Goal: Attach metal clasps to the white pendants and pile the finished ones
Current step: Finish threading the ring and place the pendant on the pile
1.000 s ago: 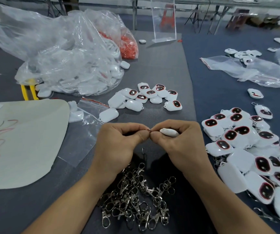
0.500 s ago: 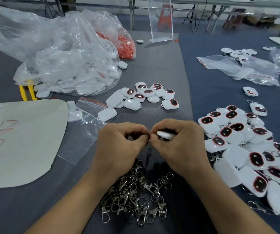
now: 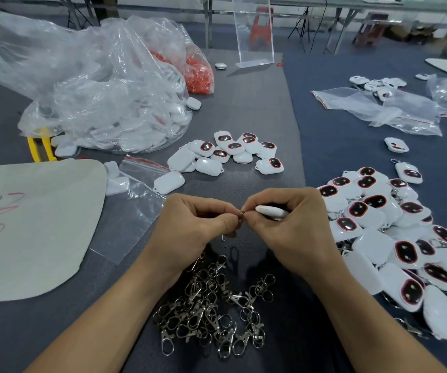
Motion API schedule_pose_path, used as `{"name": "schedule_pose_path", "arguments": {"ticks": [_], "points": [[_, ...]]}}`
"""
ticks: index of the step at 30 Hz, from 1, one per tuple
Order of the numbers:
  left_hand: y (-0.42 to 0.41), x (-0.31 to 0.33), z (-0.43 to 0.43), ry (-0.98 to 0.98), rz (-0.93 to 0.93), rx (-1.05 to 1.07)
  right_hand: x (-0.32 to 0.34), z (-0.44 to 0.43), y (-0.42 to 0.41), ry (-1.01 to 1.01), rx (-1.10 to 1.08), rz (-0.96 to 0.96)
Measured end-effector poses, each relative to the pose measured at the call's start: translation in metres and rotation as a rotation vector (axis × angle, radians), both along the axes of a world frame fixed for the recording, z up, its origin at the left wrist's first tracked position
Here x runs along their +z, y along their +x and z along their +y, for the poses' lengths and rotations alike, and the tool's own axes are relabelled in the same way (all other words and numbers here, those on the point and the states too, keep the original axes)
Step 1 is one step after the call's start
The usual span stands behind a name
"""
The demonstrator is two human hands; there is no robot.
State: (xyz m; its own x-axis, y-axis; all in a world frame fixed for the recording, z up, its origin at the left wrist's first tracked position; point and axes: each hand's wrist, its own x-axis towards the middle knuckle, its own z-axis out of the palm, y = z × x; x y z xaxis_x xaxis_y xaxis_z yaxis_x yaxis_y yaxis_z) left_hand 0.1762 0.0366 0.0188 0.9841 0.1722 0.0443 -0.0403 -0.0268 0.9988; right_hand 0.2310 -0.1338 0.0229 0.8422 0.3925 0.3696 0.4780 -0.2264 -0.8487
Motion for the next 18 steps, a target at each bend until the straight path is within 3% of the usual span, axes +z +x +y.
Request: {"name": "schedule_pose_path", "arguments": {"ticks": [18], "points": [[0.001,0.002,0.014,0.082,0.096,-0.157,0.0,-0.002,0.003,0.016,0.192,0.025]]}}
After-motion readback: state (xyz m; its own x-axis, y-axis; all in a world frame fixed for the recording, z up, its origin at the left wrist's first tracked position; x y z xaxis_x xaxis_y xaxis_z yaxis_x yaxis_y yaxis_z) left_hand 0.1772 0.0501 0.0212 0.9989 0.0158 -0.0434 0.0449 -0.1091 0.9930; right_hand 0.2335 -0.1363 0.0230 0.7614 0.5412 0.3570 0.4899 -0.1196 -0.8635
